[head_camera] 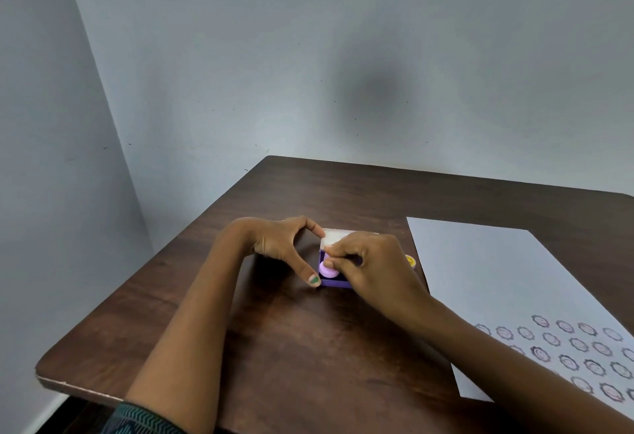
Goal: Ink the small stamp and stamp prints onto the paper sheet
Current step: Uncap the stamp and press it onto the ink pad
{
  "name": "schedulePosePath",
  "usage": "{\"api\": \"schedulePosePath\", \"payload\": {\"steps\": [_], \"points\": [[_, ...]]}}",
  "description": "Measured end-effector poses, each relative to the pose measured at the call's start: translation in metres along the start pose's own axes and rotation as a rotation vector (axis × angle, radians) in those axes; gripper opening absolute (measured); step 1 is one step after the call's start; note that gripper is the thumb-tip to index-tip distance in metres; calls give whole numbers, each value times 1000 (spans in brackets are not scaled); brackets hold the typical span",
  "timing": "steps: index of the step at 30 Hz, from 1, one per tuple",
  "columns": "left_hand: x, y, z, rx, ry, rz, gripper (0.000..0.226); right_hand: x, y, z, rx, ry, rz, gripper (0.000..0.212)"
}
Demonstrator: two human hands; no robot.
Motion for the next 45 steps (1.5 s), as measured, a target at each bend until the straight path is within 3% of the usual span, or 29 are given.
{"api": "schedulePosePath", "payload": {"steps": [18, 37, 41, 45], "points": [[-1, 0, 0, 5, 2, 9, 87, 2, -2, 3, -22, 42, 72, 18], [1, 0, -2, -9, 4, -18, 90, 4, -2, 2, -66, -80, 47, 16], [0, 0, -2, -4, 1, 4, 90, 7, -3, 6, -5, 5, 88, 18], [2, 0, -2, -10, -3, -6, 91, 5, -1, 0, -40, -90, 43, 17]]}}
Point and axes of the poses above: each hand's wrist, its own z-axis towards the middle knuckle, its own y-axis out of the palm, x = y × z, the point moved 1 cm from there along z, towards the middle knuckle, and after that the axes turned 10 degrees about y, right-handed, at the moved point
